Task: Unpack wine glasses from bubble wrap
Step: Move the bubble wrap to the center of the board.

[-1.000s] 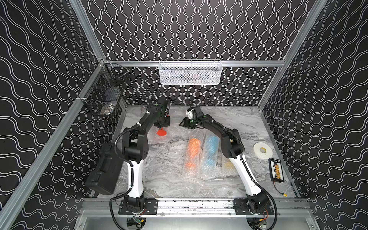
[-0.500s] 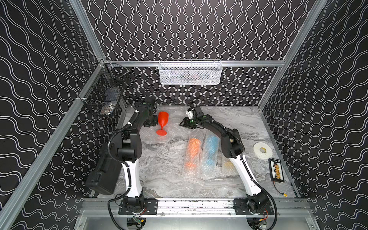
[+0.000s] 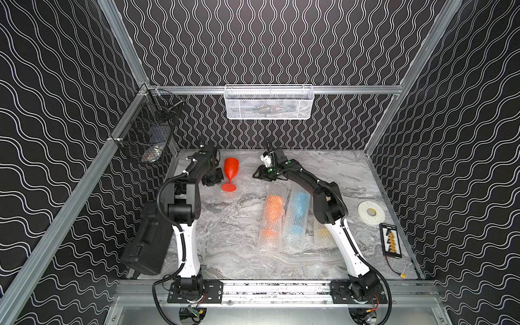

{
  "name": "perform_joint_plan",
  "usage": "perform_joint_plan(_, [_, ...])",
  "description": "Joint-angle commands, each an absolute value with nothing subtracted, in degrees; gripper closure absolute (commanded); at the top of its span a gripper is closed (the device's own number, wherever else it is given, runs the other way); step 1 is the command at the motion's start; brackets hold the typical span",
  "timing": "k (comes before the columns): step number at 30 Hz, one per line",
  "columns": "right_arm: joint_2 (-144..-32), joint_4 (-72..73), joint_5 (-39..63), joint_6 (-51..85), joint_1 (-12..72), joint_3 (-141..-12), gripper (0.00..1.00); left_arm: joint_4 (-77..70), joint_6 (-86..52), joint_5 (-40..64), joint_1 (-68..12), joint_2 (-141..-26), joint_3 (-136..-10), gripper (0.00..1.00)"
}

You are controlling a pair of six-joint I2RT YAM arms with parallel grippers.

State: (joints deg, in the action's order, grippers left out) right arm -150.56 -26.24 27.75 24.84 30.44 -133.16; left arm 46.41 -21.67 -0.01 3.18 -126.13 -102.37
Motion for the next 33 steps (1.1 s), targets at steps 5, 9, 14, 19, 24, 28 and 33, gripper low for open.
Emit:
perform_joint_plan(5, [-147.9,-27.2,28.5,22.7,30.2,-132.7,0.60,43.7,-24.7,4.1,6.1,-131.7,-103.6,0.74])
perform_joint_plan(9, [-146.3,-27.0,28.3,22.2,29.8,-131.3,0.60,43.3,-24.6,2.9,8.0,-133.2,-104.1,0.74])
perform_joint_plan(14, [-145.3,-26.7,28.2,22.1,29.4,-130.5,0.60,42.1,-24.8,2.3,10.8,-133.6,-104.4,0.75])
perform_joint_plan(19, [-145.7,-27.3,28.4,21.9,29.3,-131.0,0.60,42.0,-24.3,3.1,12.4,-134.9,-106.8,0.75])
perform_joint_plan(24, [-145.7,-27.8,28.2,21.7,29.2,-131.1,0.60,41.7,-23.9,3.2,12.4,-134.3,-107.2,0.75])
perform_joint_plan(28, [-146.1,-28.2,28.8,22.2,29.1,-131.6,0.60,40.1,-24.4,5.1,12.2,-130.9,-104.7,0.74])
perform_joint_plan(33, [-146.9,-29.5,28.9,24.4,31.0,-132.8,0.60,41.4,-23.8,5.5,12.0,-125.8,-103.1,0.69])
